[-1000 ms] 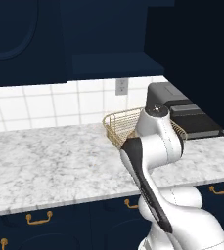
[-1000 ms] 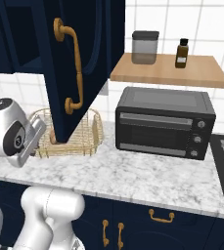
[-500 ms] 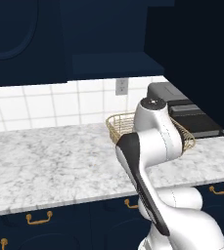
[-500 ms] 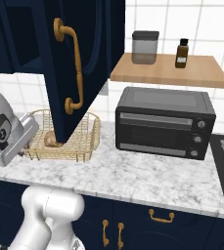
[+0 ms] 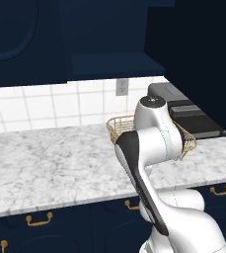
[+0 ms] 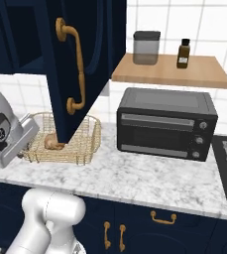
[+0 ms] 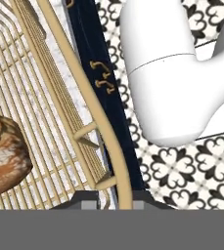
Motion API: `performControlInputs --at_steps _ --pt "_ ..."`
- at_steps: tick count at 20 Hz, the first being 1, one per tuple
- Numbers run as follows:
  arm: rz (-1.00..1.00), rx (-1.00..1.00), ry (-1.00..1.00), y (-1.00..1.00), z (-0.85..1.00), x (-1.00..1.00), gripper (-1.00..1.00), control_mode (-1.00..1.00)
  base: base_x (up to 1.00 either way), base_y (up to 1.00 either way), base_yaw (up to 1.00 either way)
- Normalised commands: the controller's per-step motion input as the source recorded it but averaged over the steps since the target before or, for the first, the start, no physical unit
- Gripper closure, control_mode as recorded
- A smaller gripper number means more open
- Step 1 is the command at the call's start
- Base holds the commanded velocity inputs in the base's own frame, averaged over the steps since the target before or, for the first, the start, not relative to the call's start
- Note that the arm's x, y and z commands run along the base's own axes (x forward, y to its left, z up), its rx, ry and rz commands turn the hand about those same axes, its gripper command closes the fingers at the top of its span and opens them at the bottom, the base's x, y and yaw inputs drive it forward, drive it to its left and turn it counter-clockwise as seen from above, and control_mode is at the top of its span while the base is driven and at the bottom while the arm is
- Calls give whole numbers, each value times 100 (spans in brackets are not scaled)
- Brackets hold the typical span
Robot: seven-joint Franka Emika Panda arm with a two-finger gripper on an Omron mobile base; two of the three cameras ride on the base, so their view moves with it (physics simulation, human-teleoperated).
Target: Open the cabinet, pick up the bread from the cabinet and place it in the basket. Then move the basket to the dining counter.
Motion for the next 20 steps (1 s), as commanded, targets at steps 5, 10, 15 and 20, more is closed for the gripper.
performControlInputs --at_steps 5,10,15,20 --pt "0 0 0 0 0 0 100 100 -96 0 -16" --pt "0 0 0 0 0 0 100 100 -100 -4 -19" --pt "0 0 0 0 0 0 100 100 -43 -49 -60" --pt "0 0 0 0 0 0 100 100 0 -95 -73"
